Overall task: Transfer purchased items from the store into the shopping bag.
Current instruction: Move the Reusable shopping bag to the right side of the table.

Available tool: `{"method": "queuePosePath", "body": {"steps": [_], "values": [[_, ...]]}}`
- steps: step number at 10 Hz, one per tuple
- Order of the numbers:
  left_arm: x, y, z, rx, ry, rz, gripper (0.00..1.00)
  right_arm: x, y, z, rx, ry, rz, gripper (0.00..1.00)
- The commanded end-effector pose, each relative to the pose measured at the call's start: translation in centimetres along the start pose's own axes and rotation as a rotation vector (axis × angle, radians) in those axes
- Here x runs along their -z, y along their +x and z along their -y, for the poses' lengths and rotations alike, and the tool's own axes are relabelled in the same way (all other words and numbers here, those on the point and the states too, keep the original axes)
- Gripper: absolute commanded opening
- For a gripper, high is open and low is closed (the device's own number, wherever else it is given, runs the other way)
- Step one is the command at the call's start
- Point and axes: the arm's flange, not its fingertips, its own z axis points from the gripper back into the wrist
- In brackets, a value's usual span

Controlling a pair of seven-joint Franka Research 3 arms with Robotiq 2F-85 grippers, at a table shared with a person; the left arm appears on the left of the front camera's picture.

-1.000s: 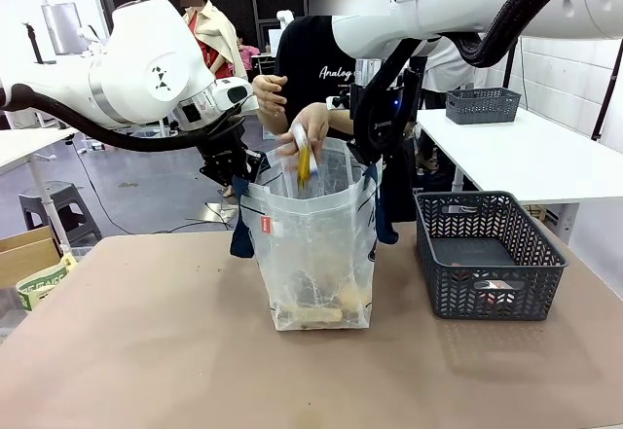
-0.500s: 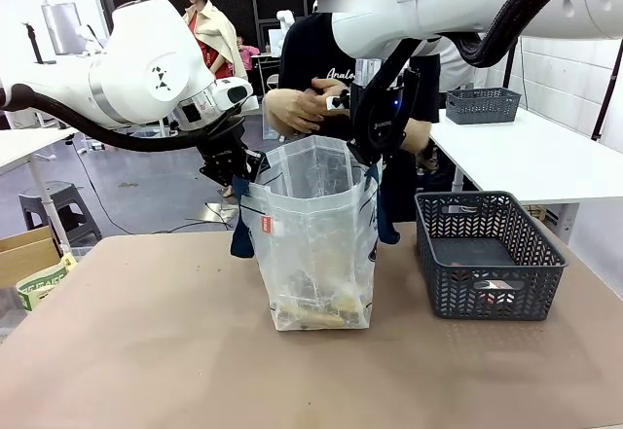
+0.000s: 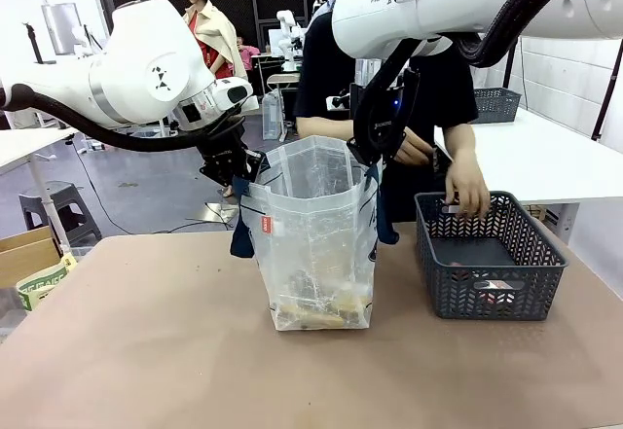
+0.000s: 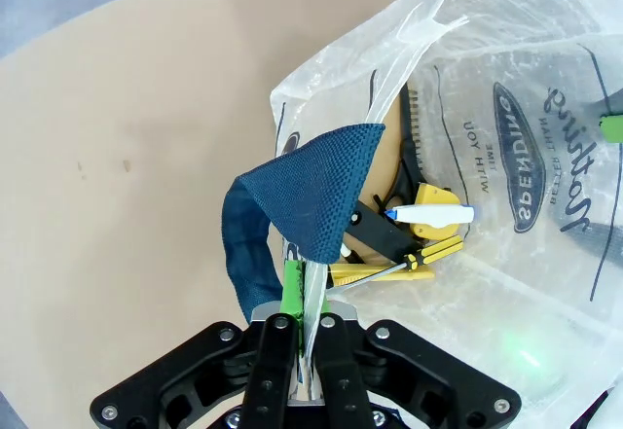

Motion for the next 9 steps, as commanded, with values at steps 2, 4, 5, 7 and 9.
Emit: {"method": "queuePosePath", "body": {"steps": [2, 4, 5, 7, 9], "values": [[-0.07, 0.01, -0.16, -0.003, 0.0, 0.003, 0.0, -0.11, -0.01, 0.07, 0.001, -0.006, 0.003, 0.0], [-0.07, 0.01, -0.16, -0.003, 0.0, 0.003, 0.0, -0.11, -0.01, 0.07, 0.001, -0.006, 0.003, 0.0], [-0.07, 0.01, -0.16, -0.003, 0.0, 0.003, 0.0, -0.11, -0.01, 0.07, 0.001, -0.006, 0.003, 0.0], [-0.07, 0.01, -0.16, -0.003, 0.0, 0.003, 0.0, -0.11, -0.01, 0.07, 0.001, -0.006, 0.003, 0.0], [-0.07, 0.01, -0.16, -0.003, 0.0, 0.003, 0.0, -0.11, -0.01, 0.07, 0.001, -0.006, 0.003, 0.0]]}}
